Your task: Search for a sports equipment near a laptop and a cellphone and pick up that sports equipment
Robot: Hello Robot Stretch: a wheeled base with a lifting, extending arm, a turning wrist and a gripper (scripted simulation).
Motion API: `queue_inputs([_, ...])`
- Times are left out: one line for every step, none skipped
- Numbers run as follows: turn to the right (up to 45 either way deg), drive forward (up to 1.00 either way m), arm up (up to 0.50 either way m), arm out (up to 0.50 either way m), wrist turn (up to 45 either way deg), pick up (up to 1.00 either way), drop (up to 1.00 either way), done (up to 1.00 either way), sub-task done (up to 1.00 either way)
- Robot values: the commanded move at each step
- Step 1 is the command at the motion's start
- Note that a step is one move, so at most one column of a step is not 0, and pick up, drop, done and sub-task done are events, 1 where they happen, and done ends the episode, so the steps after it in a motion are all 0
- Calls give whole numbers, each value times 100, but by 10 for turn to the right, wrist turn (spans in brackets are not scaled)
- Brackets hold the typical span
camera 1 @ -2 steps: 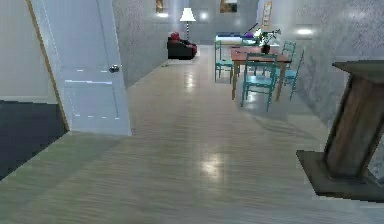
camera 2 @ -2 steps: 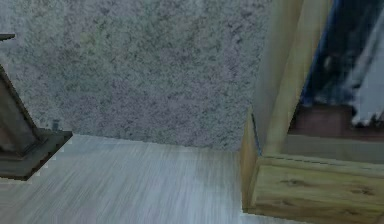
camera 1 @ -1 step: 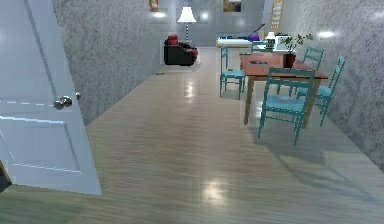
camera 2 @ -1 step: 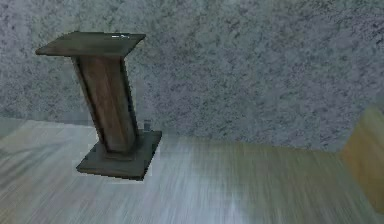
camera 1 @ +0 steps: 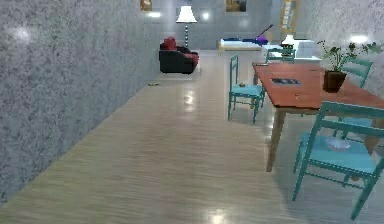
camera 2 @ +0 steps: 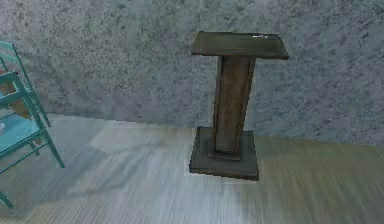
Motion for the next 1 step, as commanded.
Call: queue_inputs([0, 100, 0, 0, 0, 0, 0, 0, 0])
